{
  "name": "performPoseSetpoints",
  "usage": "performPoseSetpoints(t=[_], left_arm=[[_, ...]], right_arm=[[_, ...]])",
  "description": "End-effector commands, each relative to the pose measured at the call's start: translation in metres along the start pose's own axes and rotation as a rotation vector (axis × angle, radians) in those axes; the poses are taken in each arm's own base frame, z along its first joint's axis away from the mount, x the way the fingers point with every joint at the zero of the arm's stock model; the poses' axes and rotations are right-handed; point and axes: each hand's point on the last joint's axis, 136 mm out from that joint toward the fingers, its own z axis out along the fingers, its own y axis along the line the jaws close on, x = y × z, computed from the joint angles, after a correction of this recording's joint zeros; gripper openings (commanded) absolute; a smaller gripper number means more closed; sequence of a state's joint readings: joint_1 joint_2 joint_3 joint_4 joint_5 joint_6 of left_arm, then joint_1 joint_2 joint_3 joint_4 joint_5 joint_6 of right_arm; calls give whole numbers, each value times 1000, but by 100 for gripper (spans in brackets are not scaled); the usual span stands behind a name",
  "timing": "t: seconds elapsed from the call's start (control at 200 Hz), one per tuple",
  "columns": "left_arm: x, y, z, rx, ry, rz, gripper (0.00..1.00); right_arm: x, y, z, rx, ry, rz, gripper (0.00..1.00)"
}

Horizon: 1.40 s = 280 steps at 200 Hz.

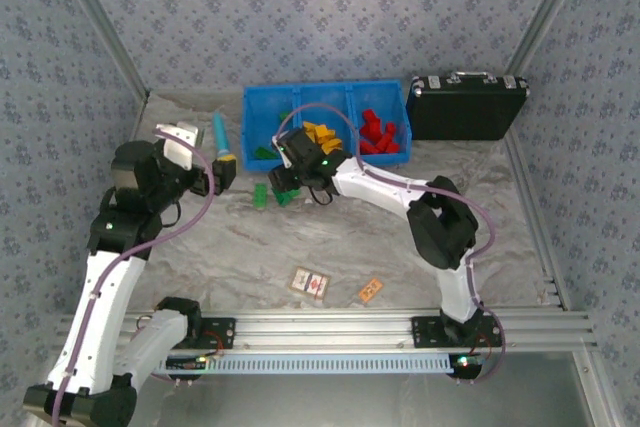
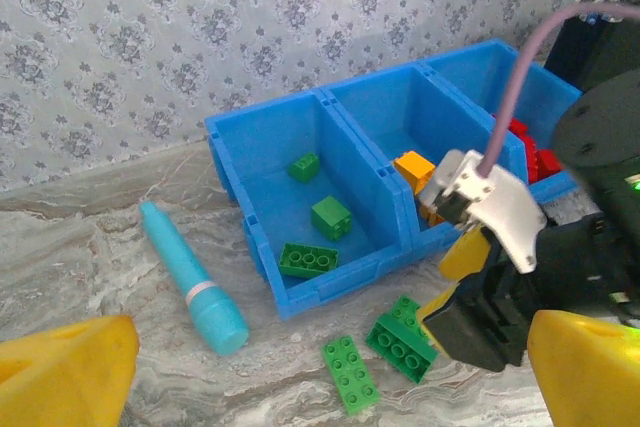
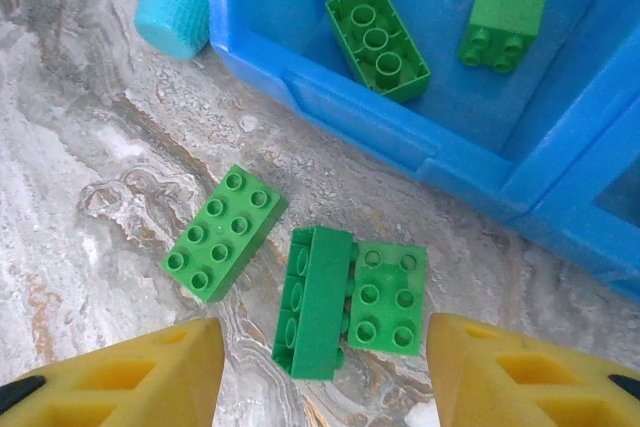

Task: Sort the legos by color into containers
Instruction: Pick up the lego from the center of the table.

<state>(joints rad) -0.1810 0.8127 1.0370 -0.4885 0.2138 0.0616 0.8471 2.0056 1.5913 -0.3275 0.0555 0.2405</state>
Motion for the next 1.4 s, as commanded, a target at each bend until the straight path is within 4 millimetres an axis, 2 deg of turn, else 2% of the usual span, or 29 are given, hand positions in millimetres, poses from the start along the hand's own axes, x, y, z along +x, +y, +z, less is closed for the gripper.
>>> performPoseSetpoints(t=[0.0,0.36,0.68,0.805,1.06,1.255,1.394], left_arm=[[-11,-1,-6,8,-51,0,100],[-11,-2,-6,10,-51,-1,100],[-13,-1,-9,4,-53,4,100],[-13,-1,-8,4,-52,6,100],[-12,0,-7,1,-48,7,100],[-12,-1,-8,1,-49,7,100],[-12,0,-8,-2,-49,9,100]], right_arm=[[15,6,20,-12,57,16,58],[27,13,46,-10,113,-18,56],[42,4,65,15,163,-39,50],[45,2,68,25,173,-50,45],[48,-3,66,52,185,-69,30],[44,-6,58,67,176,-85,24],[32,-3,45,53,151,-87,22]])
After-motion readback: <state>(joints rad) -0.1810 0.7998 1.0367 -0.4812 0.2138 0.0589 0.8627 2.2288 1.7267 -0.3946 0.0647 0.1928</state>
